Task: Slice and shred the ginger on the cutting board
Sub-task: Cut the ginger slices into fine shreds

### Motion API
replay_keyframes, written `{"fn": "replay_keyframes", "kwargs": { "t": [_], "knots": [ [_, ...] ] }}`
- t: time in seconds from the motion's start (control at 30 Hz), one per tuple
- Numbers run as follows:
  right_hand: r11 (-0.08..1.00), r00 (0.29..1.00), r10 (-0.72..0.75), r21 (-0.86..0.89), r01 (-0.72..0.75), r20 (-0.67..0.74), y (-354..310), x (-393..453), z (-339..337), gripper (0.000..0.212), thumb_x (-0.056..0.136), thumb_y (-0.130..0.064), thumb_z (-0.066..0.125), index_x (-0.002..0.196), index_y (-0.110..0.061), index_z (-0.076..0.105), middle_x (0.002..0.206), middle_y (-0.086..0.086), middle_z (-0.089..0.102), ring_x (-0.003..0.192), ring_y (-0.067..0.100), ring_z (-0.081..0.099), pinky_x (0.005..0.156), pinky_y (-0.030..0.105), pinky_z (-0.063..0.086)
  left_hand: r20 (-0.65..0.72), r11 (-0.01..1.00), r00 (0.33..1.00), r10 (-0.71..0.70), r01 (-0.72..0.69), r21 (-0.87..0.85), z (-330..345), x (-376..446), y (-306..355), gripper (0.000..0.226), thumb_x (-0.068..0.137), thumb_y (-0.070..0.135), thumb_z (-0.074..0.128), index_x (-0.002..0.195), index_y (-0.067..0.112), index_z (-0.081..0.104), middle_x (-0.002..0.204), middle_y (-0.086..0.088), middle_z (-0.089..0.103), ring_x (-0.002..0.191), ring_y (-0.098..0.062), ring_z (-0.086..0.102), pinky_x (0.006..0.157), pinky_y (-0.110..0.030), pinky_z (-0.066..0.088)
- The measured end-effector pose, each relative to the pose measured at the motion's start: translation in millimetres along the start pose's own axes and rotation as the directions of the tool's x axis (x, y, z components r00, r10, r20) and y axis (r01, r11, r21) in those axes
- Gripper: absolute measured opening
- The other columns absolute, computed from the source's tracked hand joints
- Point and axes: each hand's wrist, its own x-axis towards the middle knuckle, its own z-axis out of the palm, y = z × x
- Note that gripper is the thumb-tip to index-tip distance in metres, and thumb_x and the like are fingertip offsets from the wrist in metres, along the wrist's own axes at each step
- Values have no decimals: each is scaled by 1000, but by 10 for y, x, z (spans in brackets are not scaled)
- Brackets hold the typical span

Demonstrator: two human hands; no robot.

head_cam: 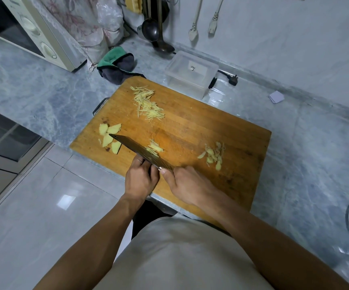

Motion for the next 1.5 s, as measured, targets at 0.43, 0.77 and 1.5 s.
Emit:
{"fn": "replay_keyframes", "kwargs": {
  "t": [0.43, 0.77, 1.5],
  "knots": [
    [1000, 1000, 16, 21, -16, -4, 8, 45, 90, 58, 106, -57, 23, 79, -14, 50, 77, 12, 54, 66, 29, 50, 59, 33, 34, -37, 997, 996, 81, -81, -3, -38, -6, -2, 38, 86, 24, 44, 74, -3, 68, 87, -25, 64, 61, -39, 64, 51, -28, 47],
    [1000, 1000, 9, 26, -9, -12, -10, 36, 52, 56, 106, -55, 24, 65, -21, 39, 74, 10, 52, 65, 28, 49, 59, 33, 33, -73, 997, 994, 77, -78, -11, -52, -32, 26, 23, 83, 12, 52, 75, -2, 68, 89, -22, 64, 69, -36, 65, 58, -21, 39],
    [970, 980, -106, -236, 64, -168, 480, -86, -236, 61, 100, -65, 32, 97, -12, 62, 88, 6, 68, 79, 28, 66, 59, 34, 42, -397, 885, 850, -346, 155, -439, -437, -23, 197, 25, 87, -2, 59, 100, 16, 72, 105, 1, 65, 99, 10, 53, 91, -11, 42]
  ]
}}
